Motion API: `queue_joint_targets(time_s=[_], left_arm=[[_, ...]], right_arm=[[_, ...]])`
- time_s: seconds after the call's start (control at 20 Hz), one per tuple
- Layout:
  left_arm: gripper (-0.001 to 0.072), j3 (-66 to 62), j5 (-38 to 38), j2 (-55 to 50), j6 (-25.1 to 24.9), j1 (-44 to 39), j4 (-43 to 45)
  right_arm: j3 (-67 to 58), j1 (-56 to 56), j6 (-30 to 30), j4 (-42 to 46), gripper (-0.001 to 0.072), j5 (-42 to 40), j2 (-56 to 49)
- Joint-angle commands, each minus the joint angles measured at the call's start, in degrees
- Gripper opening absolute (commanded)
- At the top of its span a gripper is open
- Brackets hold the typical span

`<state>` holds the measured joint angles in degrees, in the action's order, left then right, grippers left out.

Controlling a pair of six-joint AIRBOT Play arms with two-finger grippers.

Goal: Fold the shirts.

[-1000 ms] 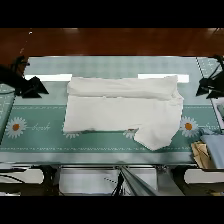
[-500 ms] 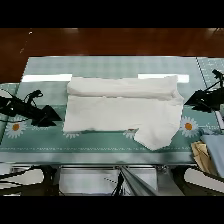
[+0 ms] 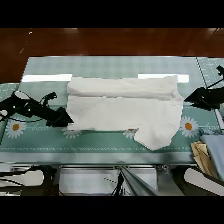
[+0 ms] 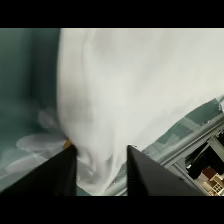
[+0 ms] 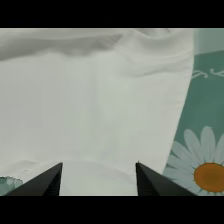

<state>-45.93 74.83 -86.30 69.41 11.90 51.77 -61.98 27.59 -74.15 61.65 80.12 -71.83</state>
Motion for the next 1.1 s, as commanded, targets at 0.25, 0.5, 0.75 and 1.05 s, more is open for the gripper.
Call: queue_joint_targets(time_s=[0.25, 0.5, 0.75, 1.05], left_arm=[[0.0025, 0.02, -3.63, -1.75, 0.00, -2.64, -2.29], [0.0025, 0.02, -2.97, -1.70, -1.51, -2.51, -2.29], [0.0025, 0.02, -2.78, -1.70, -1.51, -2.51, -2.32], [0.0025, 0.02, -2.80, -1.70, -1.92, -2.51, -2.34]], right_arm=[[4.61, 1.29, -3.21, 16.06, 0.0537, 3.74, 3.58], [19.17, 3.30, -0.37, 7.43, 0.0547, 3.85, 6.38], [25.53, 3.26, -1.53, 6.95, 0.0538, -0.79, 6.47], [30.56, 3.23, -1.64, -0.07, 0.0538, -9.62, 6.47]])
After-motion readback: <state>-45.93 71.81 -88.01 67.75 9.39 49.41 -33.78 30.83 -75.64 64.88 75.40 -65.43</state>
